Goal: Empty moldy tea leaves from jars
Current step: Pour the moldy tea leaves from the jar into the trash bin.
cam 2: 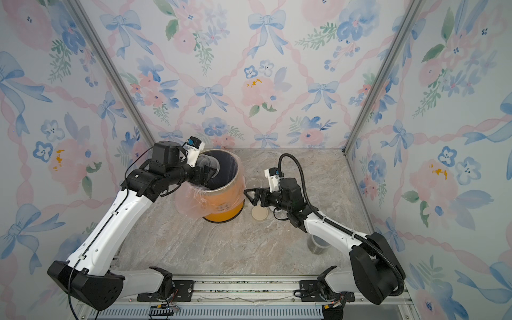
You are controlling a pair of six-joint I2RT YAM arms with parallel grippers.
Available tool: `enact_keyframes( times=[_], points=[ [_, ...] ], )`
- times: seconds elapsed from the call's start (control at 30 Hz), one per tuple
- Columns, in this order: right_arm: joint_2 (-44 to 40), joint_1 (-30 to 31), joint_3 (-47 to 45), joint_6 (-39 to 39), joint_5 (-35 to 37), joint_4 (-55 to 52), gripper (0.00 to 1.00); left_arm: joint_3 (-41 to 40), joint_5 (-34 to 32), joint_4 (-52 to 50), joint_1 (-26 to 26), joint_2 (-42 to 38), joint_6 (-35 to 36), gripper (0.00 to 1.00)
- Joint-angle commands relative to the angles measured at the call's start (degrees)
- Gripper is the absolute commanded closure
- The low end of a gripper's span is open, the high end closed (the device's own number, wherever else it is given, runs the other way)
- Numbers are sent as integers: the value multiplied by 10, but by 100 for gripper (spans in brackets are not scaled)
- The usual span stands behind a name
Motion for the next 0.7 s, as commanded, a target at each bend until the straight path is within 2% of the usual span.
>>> enact_keyframes(
  times=[0.0,0.03,0.07,0.1,0.13,0.17,0.2,0.23,0.3,0.33,0.4,0.43,0.47,0.5,0.57,0.6,0.63,0.67],
  points=[
    [-2,-3,-12,3,-5,21,3,-13,-9,12,-9,-15,5,40],
    [-3,-3,-13,3,-5,21,3,-22,39,21,10,-18,-10,39],
    [-5,-3,-13,3,-4,20,3,-22,15,22,4,-16,-10,41],
    [-7,-3,-14,3,-2,20,3,-15,-77,12,-29,-9,14,41],
    [-9,-3,-15,3,-1,21,3,-12,-123,3,-51,-3,31,40],
    [-11,-3,-16,3,-1,20,3,-9,-91,-4,-43,2,26,40],
    [-12,-3,-15,3,0,20,3,-11,-32,-2,-23,2,11,40],
    [-13,-3,-15,3,0,19,3,-8,-39,-3,-22,7,9,40],
    [-12,-3,-16,3,1,21,3,4,-190,-26,-78,28,49,40],
    [-10,-3,-16,3,1,21,3,12,-179,-36,-76,38,45,40],
    [-6,-3,-15,3,1,22,3,13,-37,-32,-22,39,8,40],
    [-6,-3,-17,3,3,24,3,17,-51,-36,-22,45,11,40],
    [-6,-3,-19,18,5,29,3,23,-104,-48,-38,54,22,40],
    [-7,-4,-21,20,6,30,3,30,-117,-56,-45,61,25,40],
    [-7,-5,-20,20,6,30,3,31,-9,-55,-15,62,8,40],
    [-8,-5,-22,21,7,31,3,37,-32,-58,-18,65,8,40],
    [-7,-5,-23,22,9,33,3,42,-104,-64,-36,70,21,39],
    [-7,-5,-24,23,9,36,3,46,-120,-68,-44,75,28,39]
  ],
)
